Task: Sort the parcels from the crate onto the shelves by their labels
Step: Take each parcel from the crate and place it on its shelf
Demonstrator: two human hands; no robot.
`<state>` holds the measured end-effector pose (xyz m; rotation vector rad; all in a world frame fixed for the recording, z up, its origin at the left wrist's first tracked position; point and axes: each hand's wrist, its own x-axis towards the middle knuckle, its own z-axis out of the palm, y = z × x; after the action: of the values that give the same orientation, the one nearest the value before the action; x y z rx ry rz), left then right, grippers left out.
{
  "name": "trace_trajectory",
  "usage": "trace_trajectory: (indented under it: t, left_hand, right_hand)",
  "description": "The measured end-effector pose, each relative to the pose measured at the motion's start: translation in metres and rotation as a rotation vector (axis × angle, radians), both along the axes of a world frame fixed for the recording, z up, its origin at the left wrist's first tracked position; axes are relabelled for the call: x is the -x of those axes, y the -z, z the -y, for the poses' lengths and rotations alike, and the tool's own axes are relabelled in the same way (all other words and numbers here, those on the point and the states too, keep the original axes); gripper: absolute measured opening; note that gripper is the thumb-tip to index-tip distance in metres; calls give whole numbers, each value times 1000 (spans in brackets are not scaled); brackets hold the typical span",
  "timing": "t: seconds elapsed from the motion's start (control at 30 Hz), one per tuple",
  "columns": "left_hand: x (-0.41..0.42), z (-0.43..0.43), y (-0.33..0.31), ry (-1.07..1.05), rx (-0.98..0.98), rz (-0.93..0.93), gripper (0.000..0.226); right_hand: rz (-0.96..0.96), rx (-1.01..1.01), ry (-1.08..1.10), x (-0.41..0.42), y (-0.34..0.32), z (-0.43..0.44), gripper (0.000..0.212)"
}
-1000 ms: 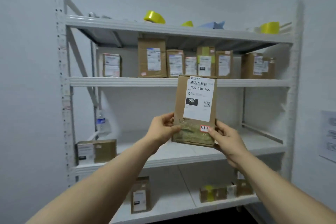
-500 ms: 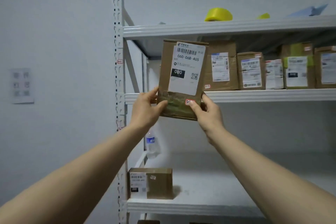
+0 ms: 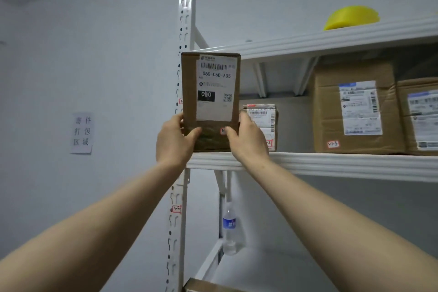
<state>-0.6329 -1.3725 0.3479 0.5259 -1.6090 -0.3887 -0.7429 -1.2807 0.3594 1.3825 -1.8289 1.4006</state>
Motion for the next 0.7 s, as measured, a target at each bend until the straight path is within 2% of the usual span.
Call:
trace_trajectory:
  t: [0.2,0.37,0.47,0.53,0.6,0.7]
  left_hand:
    - [25,43,-10,-85,-20,100,34]
    - [36,65,-10,-66,-32,112,27]
    - [37,72,-9,-55,-41,115,24]
    - [39,77,-8,-50,-36,135,22]
    - [41,82,-6,-58,-16,173,25]
    - [42,84,-2,-75,56,221,44]
  right_hand:
    - [-74,-133,108,15,-5,28,34]
    - [-126,-165,169,14,-5,46,56]
    - [-165,-176,189,11,-3,52,63]
    - [-211,-184,217,11,0,56,58]
    - [-266,-211,256,12,4,59,44]
    - [-328,-247,329,13,12,62,32]
